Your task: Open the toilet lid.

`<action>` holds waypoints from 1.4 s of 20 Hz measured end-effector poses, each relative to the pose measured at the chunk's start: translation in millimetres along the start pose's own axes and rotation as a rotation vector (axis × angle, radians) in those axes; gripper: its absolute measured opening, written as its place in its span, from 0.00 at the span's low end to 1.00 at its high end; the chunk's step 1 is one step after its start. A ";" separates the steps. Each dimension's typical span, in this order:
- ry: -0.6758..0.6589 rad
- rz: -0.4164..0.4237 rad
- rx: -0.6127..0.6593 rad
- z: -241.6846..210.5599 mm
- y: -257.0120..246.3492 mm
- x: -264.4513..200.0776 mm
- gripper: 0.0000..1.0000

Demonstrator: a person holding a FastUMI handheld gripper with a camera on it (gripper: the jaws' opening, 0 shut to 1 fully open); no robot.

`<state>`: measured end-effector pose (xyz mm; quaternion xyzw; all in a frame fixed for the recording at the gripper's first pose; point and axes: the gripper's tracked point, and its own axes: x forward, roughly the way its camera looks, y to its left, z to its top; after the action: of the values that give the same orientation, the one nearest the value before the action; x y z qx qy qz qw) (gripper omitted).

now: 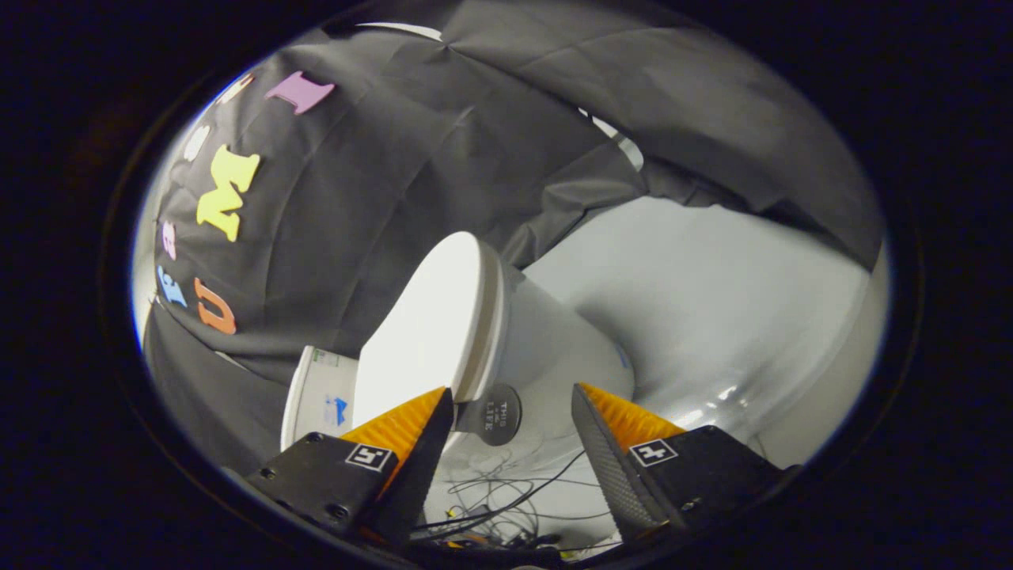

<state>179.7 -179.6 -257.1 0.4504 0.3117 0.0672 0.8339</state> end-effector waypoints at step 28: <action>0.041 0.199 0.345 -8.1 15.0 12.7 0.07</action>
<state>187.7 -160.1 -254.3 0.6136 0.2896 0.1041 0.7272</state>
